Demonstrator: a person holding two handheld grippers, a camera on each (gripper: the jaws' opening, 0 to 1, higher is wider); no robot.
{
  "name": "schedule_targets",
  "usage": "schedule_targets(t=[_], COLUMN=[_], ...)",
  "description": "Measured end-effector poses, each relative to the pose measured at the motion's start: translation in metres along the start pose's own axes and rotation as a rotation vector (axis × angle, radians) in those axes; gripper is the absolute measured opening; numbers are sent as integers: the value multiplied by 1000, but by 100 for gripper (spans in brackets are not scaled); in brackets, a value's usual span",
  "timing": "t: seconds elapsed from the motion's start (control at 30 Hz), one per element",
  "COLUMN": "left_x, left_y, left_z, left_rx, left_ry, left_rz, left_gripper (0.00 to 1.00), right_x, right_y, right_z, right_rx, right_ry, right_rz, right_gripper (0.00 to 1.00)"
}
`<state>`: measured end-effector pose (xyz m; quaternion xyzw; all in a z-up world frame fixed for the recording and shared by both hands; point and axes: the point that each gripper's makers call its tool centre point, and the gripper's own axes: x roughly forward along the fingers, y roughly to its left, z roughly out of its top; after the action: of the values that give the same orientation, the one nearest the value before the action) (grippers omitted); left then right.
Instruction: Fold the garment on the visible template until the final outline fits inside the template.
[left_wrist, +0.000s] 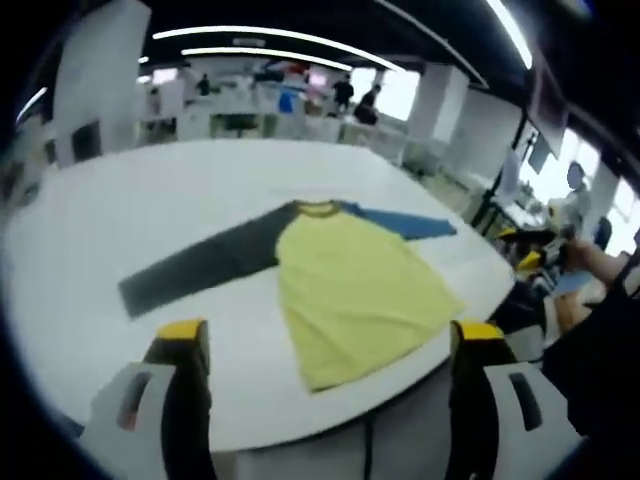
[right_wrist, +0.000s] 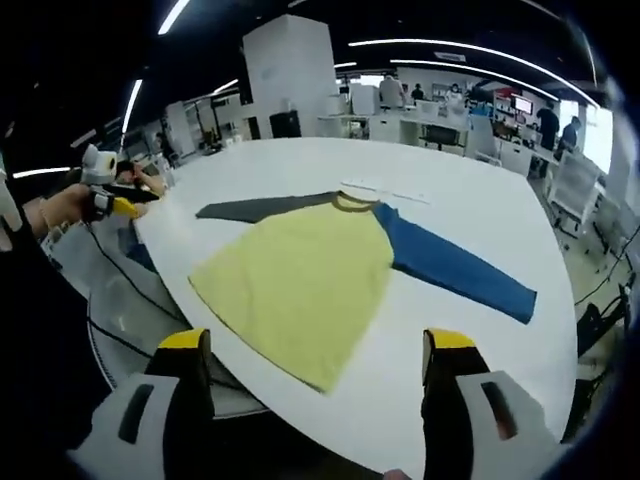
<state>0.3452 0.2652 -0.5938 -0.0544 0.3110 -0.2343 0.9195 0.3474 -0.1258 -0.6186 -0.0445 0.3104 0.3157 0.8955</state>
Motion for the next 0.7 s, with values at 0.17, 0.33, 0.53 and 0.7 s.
schedule_targets(t=[0.17, 0.33, 0.53, 0.7], left_x=[-5, -10, -9, -2], left_y=[7, 11, 13, 12], left_z=[-5, -11, -12, -13], left_rx=[-26, 5, -14, -4], left_ry=[6, 37, 35, 62], left_rz=[-4, 0, -3, -13], left_gripper=[98, 97, 97, 97], right_x=[-9, -19, -29, -37], right_y=[-6, -14, -25, -37], right_z=[-7, -11, -18, -25], right_rx=[18, 50, 101, 133], right_ry=[13, 14, 6, -3], right_rz=[-18, -33, -51, -87], right_gripper=[93, 98, 100, 100])
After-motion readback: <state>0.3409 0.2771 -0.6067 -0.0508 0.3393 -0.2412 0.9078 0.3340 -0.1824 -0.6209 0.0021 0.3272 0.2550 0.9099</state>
